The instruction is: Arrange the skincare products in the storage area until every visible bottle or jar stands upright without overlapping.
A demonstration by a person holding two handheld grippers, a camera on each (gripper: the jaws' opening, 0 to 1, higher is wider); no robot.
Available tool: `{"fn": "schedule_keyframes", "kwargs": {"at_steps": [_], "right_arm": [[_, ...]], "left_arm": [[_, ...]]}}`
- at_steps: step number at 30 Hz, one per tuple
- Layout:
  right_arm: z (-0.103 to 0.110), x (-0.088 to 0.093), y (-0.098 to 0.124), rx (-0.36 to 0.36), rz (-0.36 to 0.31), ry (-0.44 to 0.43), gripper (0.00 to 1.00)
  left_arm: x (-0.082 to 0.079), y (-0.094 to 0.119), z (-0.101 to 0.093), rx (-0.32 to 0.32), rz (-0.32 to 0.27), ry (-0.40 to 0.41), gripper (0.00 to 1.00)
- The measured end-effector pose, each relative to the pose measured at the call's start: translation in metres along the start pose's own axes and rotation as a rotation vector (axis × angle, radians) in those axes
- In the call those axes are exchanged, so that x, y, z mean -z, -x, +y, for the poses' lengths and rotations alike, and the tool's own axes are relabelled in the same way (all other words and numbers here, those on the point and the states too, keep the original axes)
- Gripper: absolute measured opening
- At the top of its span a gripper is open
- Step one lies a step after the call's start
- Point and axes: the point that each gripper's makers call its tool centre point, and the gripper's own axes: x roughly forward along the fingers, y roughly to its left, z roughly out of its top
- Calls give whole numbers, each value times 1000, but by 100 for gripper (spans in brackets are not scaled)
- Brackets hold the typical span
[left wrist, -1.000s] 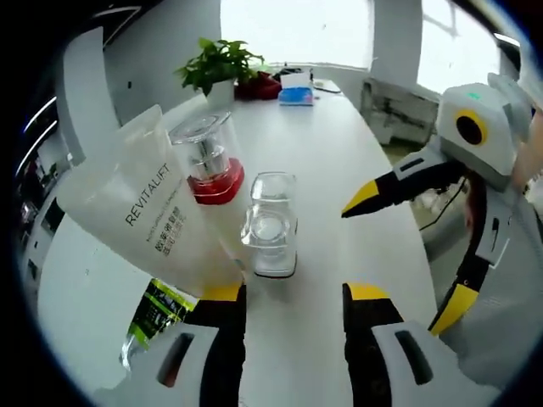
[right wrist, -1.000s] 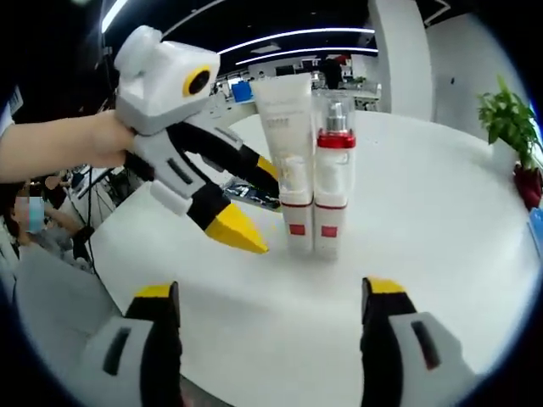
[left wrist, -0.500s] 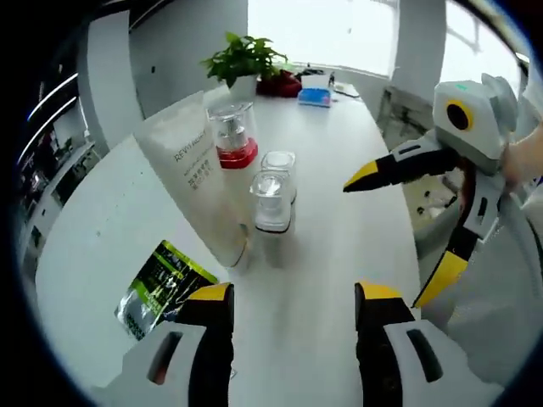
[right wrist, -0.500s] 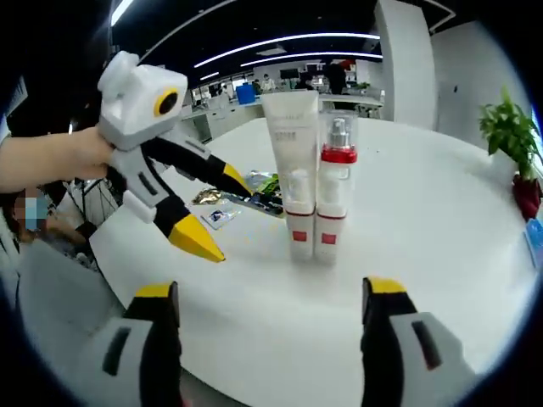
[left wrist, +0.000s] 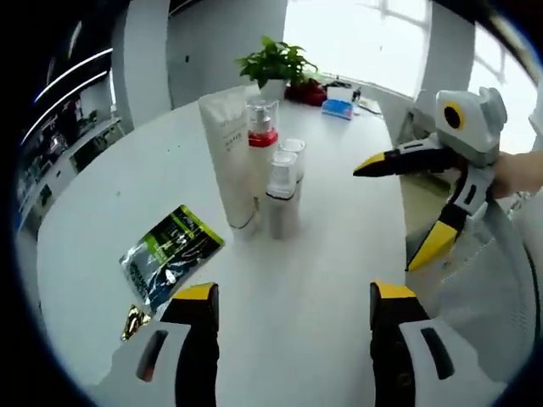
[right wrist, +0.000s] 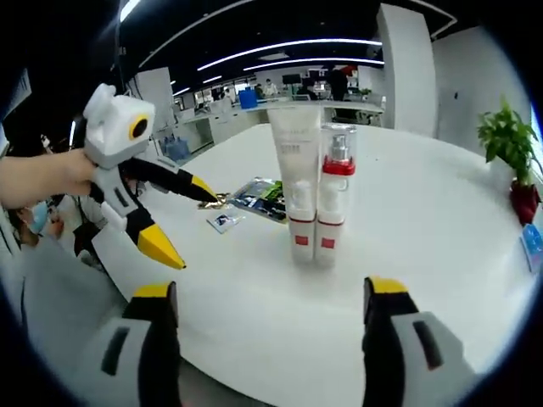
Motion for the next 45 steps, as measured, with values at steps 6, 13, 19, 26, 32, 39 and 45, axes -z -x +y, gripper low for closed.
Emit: {"fn": "schedule_keyframes", "kwargs": {"at_steps": [6, 13, 19, 26, 32, 39, 45], "right_arm": [[0, -1, 7, 3, -7, 0, 91], [0, -5, 14, 5, -21, 5, 91], [-1, -9, 22, 8, -38, -8, 91], [3, -12, 28, -1, -54, -15, 91], [6, -13, 35, -4, -64, -25, 90], [13, -10, 42, -11, -78, -58, 90], [22, -9, 41, -21, -84, -24, 90]], "left_arm": [[13, 15, -2, -24, -30, 91, 76], [29, 31, -3, -59, -46, 166, 80], [38, 47, -1, -107, -84, 229, 86], [51, 61, -8, -136, -88, 264, 89], [57, 74, -14, -164, -102, 300, 91], [59, 92, -30, -193, -124, 318, 96], [66, 97, -44, -192, -119, 322, 97]]}}
